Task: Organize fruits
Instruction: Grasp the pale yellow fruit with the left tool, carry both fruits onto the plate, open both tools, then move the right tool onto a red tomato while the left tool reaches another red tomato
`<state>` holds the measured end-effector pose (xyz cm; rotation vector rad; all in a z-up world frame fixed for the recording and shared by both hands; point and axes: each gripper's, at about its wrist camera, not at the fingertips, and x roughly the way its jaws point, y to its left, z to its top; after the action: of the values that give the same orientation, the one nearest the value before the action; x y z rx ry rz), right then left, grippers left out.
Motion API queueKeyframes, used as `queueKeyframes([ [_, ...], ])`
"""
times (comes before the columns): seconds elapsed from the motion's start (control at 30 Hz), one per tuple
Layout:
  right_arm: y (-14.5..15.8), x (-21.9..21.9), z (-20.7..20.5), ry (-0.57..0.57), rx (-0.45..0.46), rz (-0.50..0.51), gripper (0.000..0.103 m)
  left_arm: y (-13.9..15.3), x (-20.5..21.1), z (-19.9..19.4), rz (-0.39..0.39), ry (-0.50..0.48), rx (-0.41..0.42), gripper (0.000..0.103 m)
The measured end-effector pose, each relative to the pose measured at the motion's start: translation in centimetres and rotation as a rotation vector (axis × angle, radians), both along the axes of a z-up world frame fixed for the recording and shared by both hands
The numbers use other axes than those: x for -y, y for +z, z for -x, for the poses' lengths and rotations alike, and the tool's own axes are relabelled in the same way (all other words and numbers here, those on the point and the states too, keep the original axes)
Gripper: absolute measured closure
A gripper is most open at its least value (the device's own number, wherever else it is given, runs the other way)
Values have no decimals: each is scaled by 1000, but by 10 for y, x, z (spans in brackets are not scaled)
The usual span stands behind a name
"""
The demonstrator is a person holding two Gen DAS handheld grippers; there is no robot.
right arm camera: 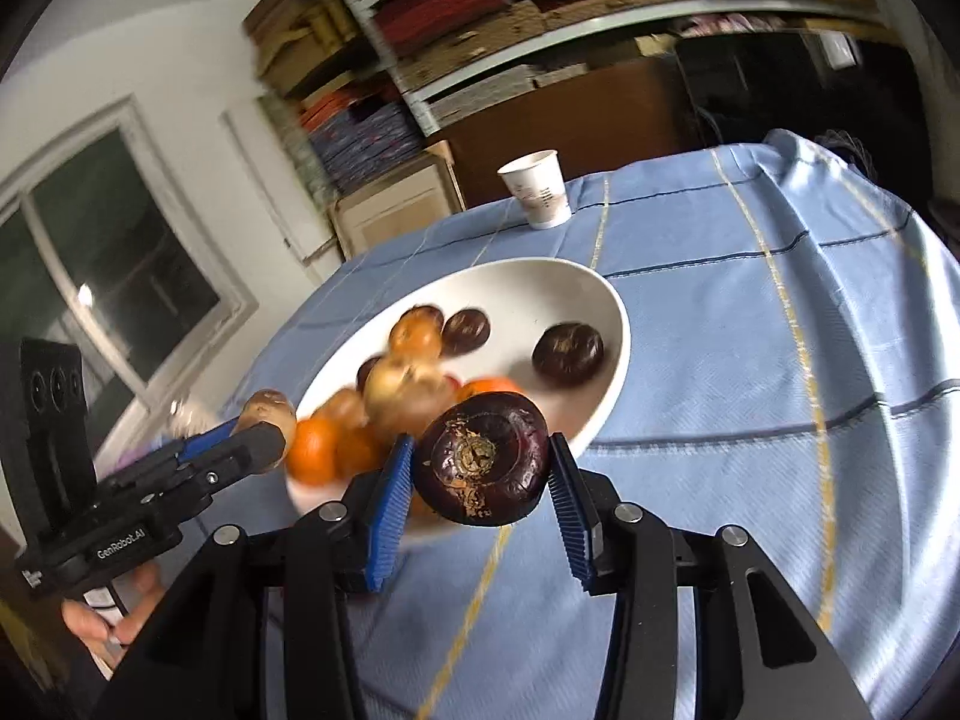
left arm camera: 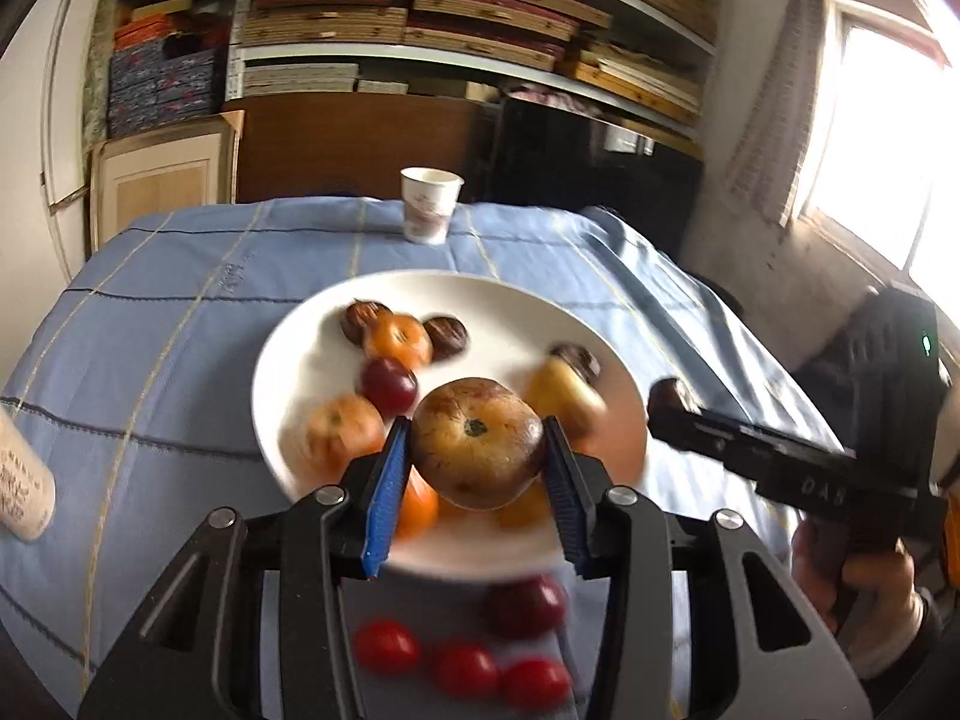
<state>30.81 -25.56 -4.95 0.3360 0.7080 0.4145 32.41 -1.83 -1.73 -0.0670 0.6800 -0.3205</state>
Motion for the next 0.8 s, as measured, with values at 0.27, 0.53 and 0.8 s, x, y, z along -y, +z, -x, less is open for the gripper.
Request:
queueKeyframes([
  [0.27, 6, 2, -6, -35, 59, -42, 33, 15, -9, 8, -7, 123, 109, 4],
  [0.53, 24, -26, 41, 79, 93, 17, 17, 17, -40, 29, -59, 259, 94, 4],
  [0.8, -7, -90, 65, 251, -32, 235, 28, 2, -86, 28, 18, 363, -21, 4],
])
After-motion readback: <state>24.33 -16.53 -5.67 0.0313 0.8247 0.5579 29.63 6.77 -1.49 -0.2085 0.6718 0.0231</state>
